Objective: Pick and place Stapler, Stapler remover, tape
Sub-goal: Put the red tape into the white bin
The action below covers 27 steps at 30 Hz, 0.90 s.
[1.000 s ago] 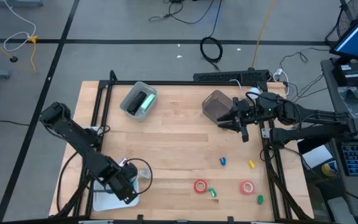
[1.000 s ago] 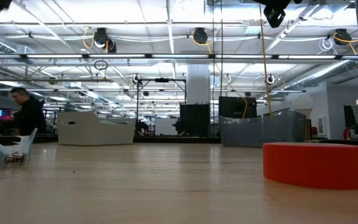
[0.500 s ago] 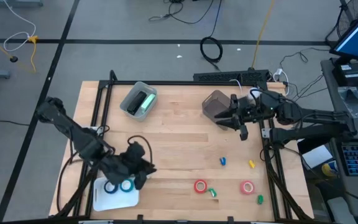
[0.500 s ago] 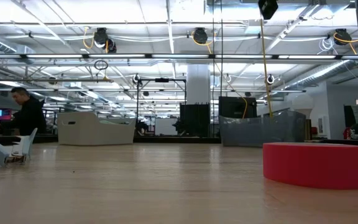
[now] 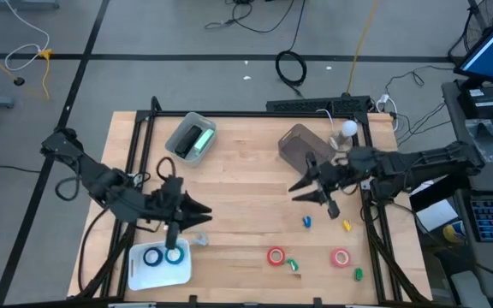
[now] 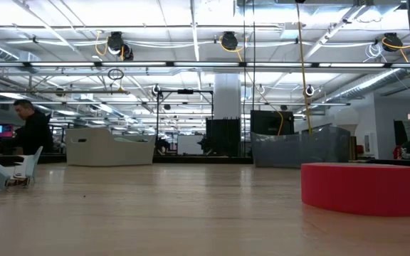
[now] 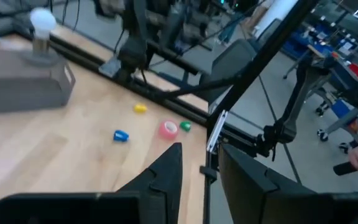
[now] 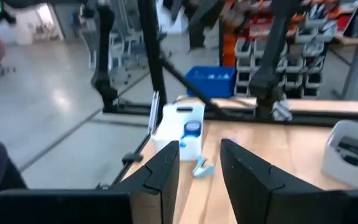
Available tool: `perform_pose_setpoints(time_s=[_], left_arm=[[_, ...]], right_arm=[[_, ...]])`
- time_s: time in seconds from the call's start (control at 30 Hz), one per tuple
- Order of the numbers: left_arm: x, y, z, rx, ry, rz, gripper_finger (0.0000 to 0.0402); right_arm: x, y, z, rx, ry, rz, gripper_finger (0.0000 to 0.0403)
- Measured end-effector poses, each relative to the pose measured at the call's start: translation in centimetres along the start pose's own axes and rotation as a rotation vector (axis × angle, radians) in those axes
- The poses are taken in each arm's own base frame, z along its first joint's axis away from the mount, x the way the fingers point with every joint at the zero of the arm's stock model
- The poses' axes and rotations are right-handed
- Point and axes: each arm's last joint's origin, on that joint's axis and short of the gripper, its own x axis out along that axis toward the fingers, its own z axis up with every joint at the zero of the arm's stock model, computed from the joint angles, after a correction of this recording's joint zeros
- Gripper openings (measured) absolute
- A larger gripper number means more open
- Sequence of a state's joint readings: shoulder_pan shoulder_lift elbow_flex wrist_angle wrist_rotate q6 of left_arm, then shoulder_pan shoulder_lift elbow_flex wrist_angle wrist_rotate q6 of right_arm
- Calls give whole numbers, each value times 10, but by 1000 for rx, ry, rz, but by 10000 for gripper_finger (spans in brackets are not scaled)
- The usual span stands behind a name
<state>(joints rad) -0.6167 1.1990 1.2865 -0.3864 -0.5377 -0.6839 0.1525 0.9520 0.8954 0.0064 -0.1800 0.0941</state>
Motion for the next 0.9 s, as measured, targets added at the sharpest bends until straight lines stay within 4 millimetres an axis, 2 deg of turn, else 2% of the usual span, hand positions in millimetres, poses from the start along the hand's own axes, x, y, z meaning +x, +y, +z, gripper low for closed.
perform_pose_setpoints(time_s=[0.23, 0.5, 0.77, 0.9], left_arm=[[-23, 7, 14, 64, -45, -5, 108], [-38, 12, 19, 115, -46, -15, 108], [-44, 9, 14, 140, -13, -32, 108], [-45, 8, 10, 149, 14, -35, 108]], right_arm=[[36, 19, -2, -2, 223, 58, 112], [72, 29, -20, 21, 588, 73, 112], [102, 29, -34, 98, 708, 42, 112], [111, 31, -39, 127, 735, 81, 112]])
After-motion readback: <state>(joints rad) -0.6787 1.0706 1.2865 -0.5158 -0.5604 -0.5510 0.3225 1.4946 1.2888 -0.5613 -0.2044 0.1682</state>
